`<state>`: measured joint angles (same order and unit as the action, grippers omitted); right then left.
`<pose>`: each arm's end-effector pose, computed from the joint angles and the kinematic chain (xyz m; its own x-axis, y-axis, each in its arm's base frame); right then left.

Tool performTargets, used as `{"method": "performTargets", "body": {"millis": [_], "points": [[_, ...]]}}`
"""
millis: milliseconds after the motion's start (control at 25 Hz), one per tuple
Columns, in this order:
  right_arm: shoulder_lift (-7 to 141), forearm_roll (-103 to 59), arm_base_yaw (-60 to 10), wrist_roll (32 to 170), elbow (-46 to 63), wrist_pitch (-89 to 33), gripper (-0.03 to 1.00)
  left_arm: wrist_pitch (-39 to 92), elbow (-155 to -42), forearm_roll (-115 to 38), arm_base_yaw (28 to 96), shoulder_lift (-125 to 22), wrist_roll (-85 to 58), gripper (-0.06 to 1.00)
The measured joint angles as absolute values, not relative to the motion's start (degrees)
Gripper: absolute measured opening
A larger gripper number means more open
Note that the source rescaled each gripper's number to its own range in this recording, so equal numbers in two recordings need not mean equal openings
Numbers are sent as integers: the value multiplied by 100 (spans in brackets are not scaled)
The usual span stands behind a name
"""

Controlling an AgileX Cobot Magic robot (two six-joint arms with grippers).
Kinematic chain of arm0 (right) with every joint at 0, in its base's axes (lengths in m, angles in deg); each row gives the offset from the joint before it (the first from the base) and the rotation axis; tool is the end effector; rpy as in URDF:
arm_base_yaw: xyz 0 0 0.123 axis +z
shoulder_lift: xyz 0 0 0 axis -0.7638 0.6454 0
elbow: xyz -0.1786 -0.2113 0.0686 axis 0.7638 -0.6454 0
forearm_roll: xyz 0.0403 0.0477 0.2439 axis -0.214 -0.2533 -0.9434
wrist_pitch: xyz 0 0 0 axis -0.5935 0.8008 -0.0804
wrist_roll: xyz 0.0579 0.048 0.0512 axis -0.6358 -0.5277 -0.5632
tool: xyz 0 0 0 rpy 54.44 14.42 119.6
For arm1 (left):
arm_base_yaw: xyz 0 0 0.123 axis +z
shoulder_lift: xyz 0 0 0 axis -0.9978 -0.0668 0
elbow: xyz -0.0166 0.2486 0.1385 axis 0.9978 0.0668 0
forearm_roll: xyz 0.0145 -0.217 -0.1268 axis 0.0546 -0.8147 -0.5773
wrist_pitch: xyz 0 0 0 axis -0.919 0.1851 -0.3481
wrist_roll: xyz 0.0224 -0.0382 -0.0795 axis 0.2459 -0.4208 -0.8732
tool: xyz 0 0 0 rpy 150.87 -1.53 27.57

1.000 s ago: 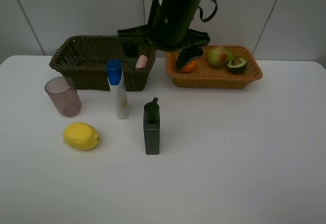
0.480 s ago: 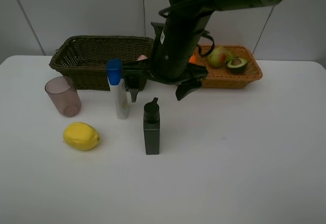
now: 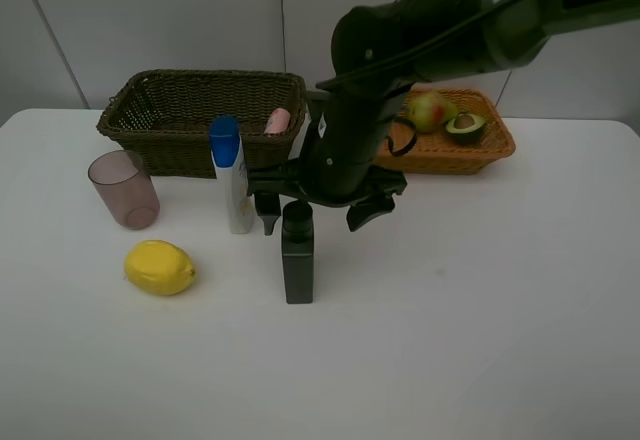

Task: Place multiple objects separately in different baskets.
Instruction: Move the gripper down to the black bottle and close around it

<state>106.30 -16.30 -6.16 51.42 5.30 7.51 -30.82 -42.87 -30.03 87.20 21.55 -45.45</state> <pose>0.2841 0.2745 0.1738 -0.9437 -0.2462 -0.2210 -0.2821 0.9477 0.1491 0.0025 -0.0066 0.2532 -0.5333 -0.0128 -0.8458 0.0426 0.9982 -0.0420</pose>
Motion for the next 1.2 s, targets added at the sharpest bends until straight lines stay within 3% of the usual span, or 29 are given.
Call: {"method": "performTargets", "body": {"millis": [1200], "points": [[10824,-1626,-616,5192,516,661,100,-3082,-4287,-3003,8720,2155,-4545,89]]}}
